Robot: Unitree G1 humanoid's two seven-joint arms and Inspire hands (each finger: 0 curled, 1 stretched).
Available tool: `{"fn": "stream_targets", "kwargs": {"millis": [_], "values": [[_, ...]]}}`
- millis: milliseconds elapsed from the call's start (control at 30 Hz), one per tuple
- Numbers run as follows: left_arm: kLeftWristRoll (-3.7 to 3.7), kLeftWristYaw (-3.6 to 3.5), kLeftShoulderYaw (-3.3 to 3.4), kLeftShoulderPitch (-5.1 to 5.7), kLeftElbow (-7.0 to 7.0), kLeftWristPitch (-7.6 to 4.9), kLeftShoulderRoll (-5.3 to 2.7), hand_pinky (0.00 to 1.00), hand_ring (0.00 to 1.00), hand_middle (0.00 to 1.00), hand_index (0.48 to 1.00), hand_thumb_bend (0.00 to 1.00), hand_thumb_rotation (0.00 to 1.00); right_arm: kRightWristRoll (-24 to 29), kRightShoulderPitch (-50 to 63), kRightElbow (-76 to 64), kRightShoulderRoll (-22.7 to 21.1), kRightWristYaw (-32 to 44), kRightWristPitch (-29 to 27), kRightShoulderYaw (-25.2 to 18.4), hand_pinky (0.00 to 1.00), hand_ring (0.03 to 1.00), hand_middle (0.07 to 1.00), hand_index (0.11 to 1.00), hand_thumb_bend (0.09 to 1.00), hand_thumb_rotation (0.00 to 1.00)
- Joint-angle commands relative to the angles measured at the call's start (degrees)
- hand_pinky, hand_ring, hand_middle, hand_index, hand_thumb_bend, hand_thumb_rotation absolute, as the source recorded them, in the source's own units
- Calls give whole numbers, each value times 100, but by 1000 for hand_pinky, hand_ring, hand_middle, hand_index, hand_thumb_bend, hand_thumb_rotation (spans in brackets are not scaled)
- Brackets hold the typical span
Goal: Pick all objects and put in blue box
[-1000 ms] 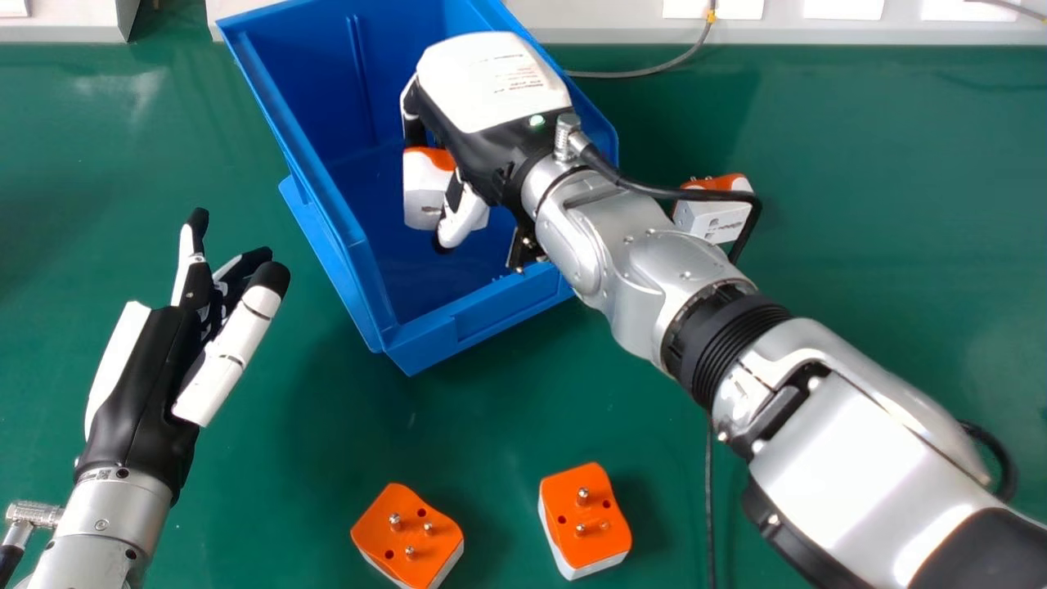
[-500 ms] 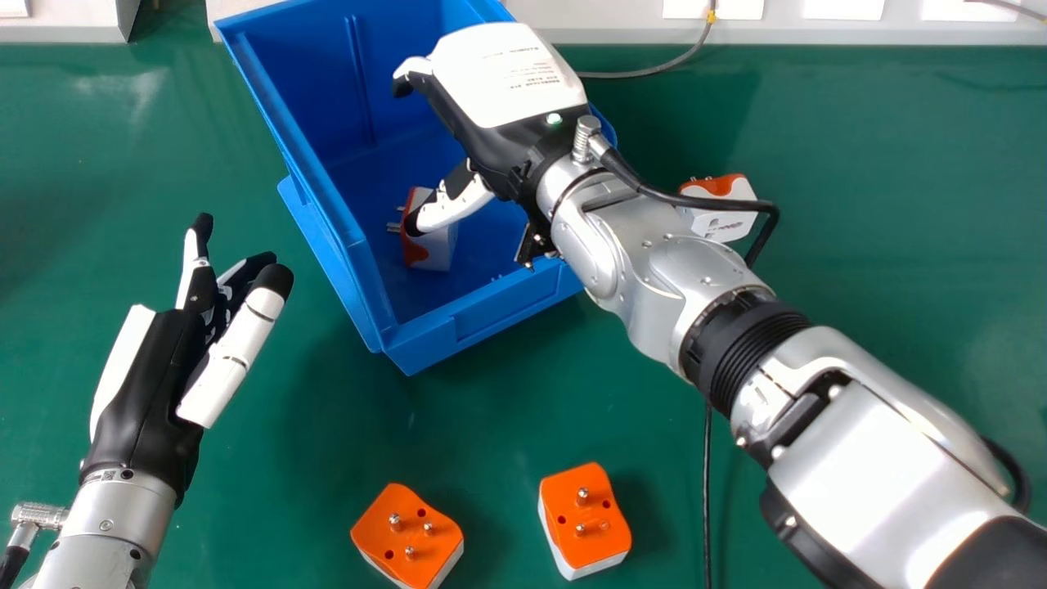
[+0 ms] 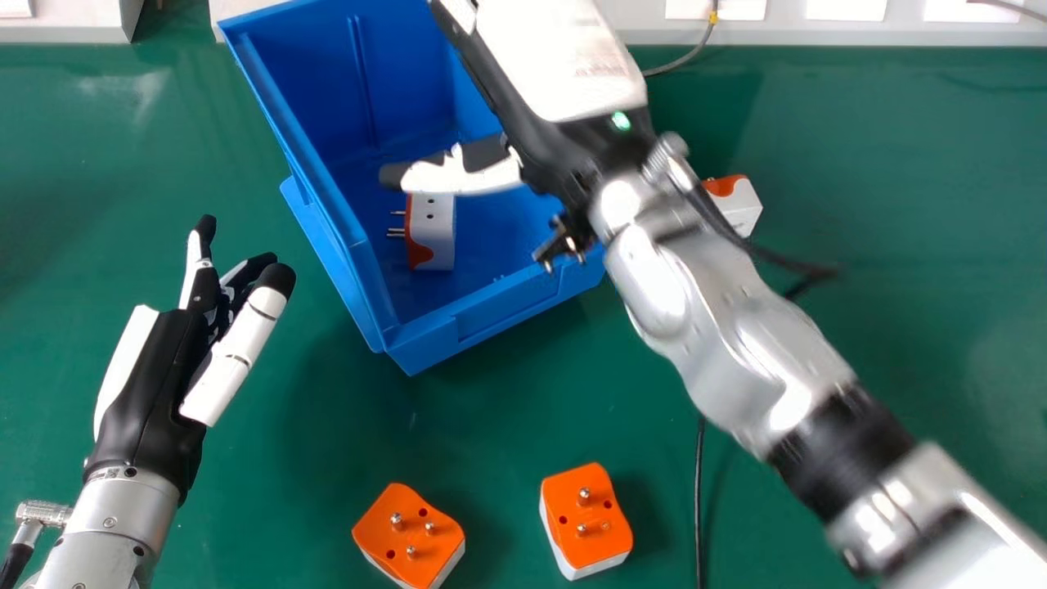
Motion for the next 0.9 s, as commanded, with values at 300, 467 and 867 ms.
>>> {"fn": "stream_targets", "kwargs": {"millis": [300,467,867], "values": [[33,16,-4,-119,33,-179,46,864,904,919,953,582,844,29,3302,-3659,-1242,503,-277,-885,829,943,966,916,504,506],[37,33,10,-144,126,-266,50,864,904,919,955,585,843,114,4226,-3832,-1648,490,-688,-1312,829,936,958,908,503,507],[24,87,-15,-268,268,-261,-28,867,905,921,957,587,844,366,5143,-3568,-2018,1119,-1299,-1521,835,934,952,904,514,556]]}}
